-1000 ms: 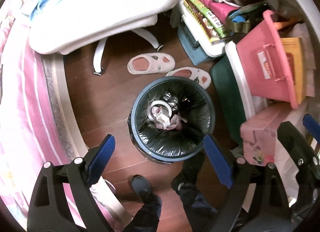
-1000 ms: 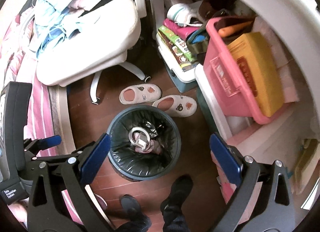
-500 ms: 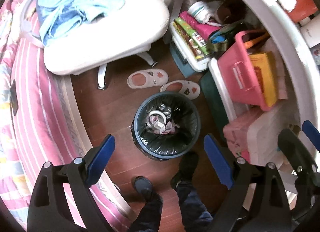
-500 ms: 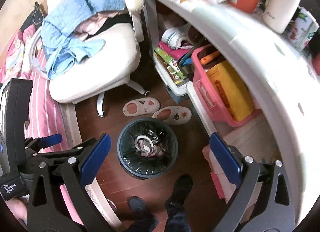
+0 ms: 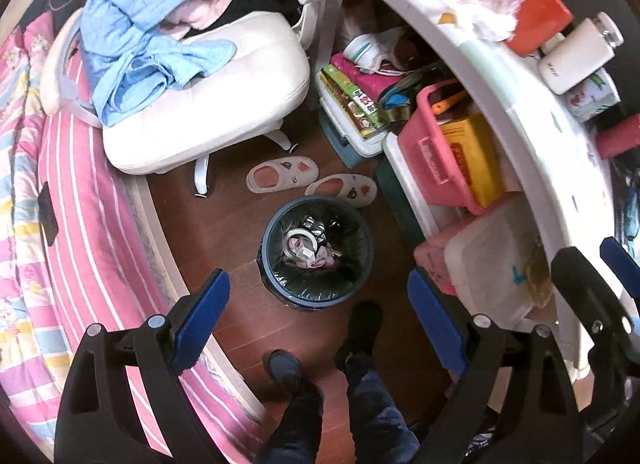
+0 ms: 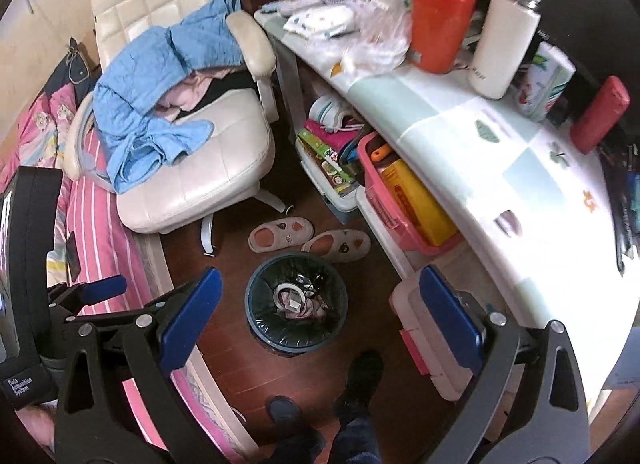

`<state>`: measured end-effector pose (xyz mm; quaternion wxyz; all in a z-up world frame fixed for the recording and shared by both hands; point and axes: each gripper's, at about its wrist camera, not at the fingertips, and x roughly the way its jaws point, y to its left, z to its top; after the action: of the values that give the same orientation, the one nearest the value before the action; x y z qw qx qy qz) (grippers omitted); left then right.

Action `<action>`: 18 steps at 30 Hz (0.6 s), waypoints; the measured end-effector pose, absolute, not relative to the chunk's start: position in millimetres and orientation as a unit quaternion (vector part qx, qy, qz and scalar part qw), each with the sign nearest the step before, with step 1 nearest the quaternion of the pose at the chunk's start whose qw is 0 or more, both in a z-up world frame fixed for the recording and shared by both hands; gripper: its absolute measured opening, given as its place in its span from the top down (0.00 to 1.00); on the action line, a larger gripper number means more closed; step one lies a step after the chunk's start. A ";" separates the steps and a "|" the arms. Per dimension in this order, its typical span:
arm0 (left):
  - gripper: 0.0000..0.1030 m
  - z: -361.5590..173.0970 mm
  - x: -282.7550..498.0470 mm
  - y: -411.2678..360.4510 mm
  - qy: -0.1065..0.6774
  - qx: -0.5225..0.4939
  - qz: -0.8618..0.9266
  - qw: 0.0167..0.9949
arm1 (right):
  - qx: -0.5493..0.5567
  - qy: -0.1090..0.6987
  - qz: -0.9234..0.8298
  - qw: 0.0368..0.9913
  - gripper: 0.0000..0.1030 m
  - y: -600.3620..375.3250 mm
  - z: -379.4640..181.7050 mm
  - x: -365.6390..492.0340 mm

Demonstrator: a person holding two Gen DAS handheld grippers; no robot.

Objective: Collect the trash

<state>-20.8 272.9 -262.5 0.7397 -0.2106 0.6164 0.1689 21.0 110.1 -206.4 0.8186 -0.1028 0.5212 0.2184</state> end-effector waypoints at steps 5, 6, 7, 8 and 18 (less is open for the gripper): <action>0.14 -227.7 -23.9 261.8 0.610 -0.205 0.161 0.748 | -0.094 0.508 0.213 0.829 0.05 95.4 -172.1 9.8; 0.14 -219.8 -23.5 259.0 0.608 -0.203 0.158 0.751 | -0.093 0.506 0.212 0.831 0.05 92.8 -166.3 7.7; 0.14 -212.9 -22.3 256.6 0.606 -0.199 0.157 0.754 | -0.092 0.503 0.210 0.833 0.05 89.8 -159.7 4.5; 0.14 -207.6 -21.7 254.4 0.605 -0.197 0.155 0.756 | -0.091 0.501 0.209 0.835 0.05 86.9 -154.3 2.3; 0.12 -147.7 -11.4 219.6 0.585 -0.159 0.136 0.784 | -0.070 0.473 0.183 0.859 0.05 48.3 -104.3 -7.4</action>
<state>-11.4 219.6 -147.7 0.7835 -0.1589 0.5852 0.1356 -7.4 48.3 -104.3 0.8588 -0.0699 0.4733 0.1829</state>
